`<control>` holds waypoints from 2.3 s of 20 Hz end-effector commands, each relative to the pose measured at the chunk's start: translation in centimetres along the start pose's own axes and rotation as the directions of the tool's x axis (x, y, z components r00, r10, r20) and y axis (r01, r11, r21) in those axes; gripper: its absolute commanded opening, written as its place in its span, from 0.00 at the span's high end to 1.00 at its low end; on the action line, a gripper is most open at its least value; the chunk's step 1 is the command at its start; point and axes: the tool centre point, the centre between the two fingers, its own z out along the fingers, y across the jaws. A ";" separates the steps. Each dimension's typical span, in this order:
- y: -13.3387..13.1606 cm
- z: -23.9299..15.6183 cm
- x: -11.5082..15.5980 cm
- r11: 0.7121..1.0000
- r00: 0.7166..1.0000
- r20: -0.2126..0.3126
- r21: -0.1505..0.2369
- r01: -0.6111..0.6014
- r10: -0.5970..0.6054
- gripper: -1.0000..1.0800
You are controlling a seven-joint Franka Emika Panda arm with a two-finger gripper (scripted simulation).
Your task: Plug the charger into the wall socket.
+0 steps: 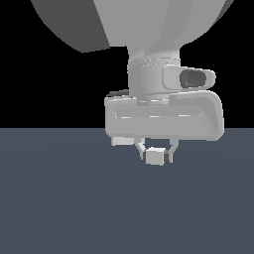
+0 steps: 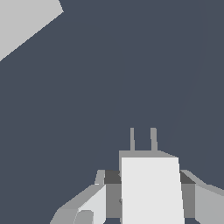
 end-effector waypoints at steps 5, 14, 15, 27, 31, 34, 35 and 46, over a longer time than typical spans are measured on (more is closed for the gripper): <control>-0.5 -1.0 1.3 0.986 0.987 -0.004 0.030 0.164 -0.164 1.00; -1.5 -2.3 2.9 0.925 0.927 -0.015 0.069 0.374 -0.374 1.00; -1.7 -2.4 3.1 0.915 0.918 -0.017 0.073 0.397 -0.397 1.00; -3.3 -4.0 4.5 0.773 0.780 -0.040 0.117 0.624 -0.624 1.00; -3.7 -4.4 4.8 0.734 0.743 -0.046 0.125 0.667 -0.667 1.00; -4.0 -4.5 4.9 0.714 0.723 -0.049 0.129 0.688 -0.689 1.00; -4.0 -4.6 4.9 0.709 0.718 -0.049 0.130 0.693 -0.694 1.00; -4.2 -4.6 5.0 0.697 0.707 -0.050 0.133 0.704 -0.705 1.00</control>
